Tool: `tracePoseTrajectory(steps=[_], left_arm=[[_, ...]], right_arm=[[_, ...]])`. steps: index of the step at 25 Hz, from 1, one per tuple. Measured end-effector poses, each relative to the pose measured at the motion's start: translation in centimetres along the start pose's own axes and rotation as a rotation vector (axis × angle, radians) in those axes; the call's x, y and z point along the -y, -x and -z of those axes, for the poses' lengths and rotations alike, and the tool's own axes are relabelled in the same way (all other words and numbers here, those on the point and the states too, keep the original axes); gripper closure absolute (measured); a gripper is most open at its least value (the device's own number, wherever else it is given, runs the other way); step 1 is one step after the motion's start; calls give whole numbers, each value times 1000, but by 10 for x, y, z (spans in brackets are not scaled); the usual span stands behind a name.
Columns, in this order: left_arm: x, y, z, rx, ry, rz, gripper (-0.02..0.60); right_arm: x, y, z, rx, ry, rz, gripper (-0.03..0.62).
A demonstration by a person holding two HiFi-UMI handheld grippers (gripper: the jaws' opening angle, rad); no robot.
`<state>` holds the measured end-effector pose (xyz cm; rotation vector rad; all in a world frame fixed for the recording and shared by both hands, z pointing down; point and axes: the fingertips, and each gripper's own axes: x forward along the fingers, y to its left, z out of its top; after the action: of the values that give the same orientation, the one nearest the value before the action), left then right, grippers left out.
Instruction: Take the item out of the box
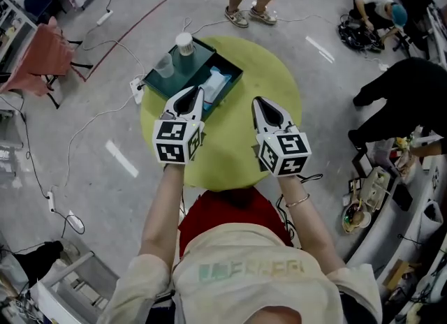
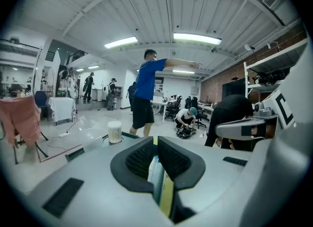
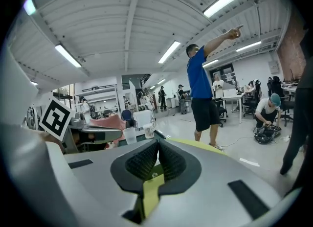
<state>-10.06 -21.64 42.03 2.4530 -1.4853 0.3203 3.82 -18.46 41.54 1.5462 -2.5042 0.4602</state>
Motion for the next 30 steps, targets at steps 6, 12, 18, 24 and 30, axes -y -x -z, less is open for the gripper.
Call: tracePoseTrajectory(steps=[6, 12, 18, 24, 30], left_arm=[[-5, -29, 6, -46, 21, -11, 552], [-12, -53, 20, -101, 39, -13, 512], [-14, -75, 32, -161, 53, -5, 471], [-16, -96, 46, -226, 48, -3, 436], [-23, -108, 64, -305, 24, -9, 417]], right_arm=[[20, -22, 0, -24, 3, -22, 557], [34, -41, 11, -59, -15, -33, 557], [46, -57, 22, -98, -32, -42, 557], [55, -73, 33, -131, -40, -56, 557], [54, -88, 41, -171, -26, -74, 557]])
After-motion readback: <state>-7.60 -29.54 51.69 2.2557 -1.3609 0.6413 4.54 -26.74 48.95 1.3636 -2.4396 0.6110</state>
